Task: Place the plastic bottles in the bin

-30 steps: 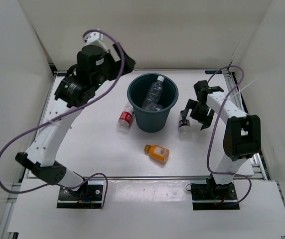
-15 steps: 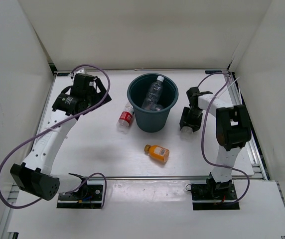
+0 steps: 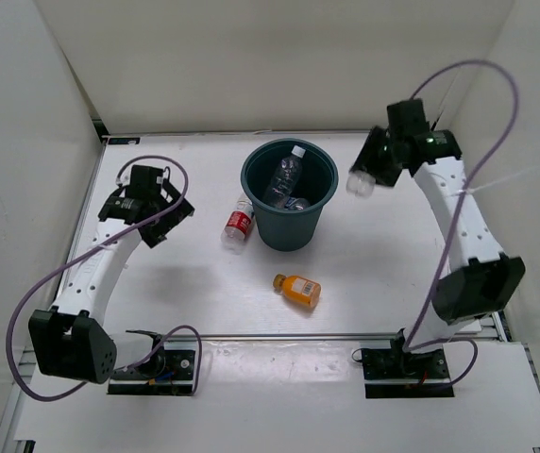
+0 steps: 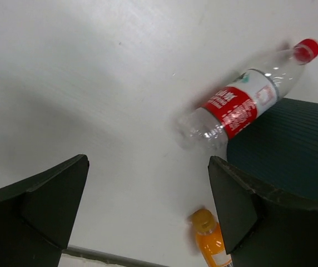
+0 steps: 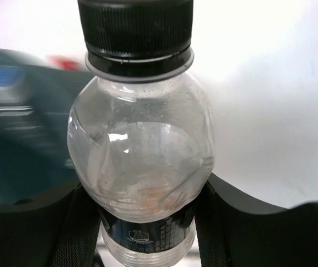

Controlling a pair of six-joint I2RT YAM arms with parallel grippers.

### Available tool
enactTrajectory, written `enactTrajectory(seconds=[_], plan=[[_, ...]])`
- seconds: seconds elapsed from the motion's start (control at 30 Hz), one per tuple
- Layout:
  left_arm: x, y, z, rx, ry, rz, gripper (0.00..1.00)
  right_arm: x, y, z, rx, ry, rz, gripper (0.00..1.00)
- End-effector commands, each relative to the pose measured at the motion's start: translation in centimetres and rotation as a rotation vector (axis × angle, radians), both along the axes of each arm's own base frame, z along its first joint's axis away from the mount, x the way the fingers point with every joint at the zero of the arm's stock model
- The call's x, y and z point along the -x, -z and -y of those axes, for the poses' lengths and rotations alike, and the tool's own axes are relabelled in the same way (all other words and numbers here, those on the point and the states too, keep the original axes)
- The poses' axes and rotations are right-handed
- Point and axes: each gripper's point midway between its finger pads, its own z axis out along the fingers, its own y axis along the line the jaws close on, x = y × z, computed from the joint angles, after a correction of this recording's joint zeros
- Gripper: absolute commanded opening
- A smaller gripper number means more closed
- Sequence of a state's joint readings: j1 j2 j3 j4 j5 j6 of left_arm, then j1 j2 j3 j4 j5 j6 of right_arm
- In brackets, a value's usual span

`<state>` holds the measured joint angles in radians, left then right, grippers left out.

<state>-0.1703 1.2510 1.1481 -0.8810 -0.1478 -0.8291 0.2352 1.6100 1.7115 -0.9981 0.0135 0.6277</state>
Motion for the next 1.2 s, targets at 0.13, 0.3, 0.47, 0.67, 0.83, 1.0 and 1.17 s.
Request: enactTrajectory(seconds=[0.13, 0.3, 0.47, 0.67, 0.83, 1.0, 1.17], plan=[[0.6, 2.0, 2.7, 0.170, 0.086, -0.044, 1.00, -1.4, -14.0, -7.5, -0.016, -0.171, 0.383, 0.37], [-0.3, 1.3, 3.4, 0.191, 0.117, -0.022, 1.00, -0.8, -10.3, -11.9, 0.011, -0.308, 0.302, 0.77], [-1.9, -0.8, 5.9, 0.113, 0.245, 0.077, 1.00, 2.0, -8.5, -11.5, 0.025, -0.344, 0.193, 1.00], [-4.6, -0.6, 6.2, -0.118, 0.228, 0.184, 1.00, 3.8, -13.1, -10.1, 0.005, -0.354, 0.322, 1.00], [-7.3, 3.2, 8.7, -0.186, 0.381, 0.170, 1.00, 6.3, -13.1, -9.3, -0.001, -0.403, 0.292, 1.00], [-8.7, 5.5, 11.1, -0.140, 0.492, 0.194, 1.00, 7.8, -13.1, -8.2, 0.024, -0.431, 0.298, 1.00], [-9.2, 7.3, 12.6, -0.094, 0.552, 0.245, 1.00, 8.4, -13.1, -7.3, 0.047, -0.445, 0.299, 1.00]])
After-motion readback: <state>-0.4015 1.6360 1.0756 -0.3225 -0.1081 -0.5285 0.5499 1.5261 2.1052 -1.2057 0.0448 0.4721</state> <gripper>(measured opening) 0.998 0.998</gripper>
